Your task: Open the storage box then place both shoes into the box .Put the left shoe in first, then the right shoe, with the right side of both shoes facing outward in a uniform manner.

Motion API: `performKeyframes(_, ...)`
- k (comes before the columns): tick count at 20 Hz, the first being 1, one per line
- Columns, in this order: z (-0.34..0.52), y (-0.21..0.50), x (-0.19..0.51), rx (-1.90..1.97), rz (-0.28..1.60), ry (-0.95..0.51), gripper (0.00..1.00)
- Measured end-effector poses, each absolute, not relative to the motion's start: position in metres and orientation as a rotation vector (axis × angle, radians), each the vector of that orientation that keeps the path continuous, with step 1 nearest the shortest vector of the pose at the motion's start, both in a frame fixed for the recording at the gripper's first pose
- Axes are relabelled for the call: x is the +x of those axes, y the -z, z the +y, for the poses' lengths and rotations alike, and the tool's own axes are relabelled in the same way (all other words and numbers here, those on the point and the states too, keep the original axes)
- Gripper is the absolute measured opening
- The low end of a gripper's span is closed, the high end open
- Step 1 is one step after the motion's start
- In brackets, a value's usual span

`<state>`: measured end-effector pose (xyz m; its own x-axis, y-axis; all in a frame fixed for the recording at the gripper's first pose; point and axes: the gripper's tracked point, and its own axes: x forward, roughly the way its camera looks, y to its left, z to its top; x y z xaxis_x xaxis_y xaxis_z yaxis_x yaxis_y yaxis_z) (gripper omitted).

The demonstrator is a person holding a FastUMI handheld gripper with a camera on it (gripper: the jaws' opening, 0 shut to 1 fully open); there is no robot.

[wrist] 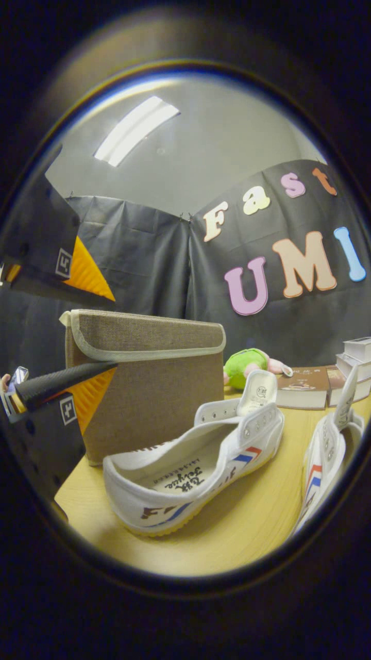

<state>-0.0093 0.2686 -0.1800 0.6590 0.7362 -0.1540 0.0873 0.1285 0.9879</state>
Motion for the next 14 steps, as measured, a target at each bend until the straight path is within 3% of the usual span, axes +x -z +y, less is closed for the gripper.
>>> performKeyframes(3,0.269,0.178,-0.008,1.395,0.732,-0.547,0.67)
performKeyframes(8,0.265,0.17,-0.003,1.434,0.684,-0.535,0.32)
performKeyframes(14,0.262,0.151,-0.005,1.483,0.649,-0.593,0.21)
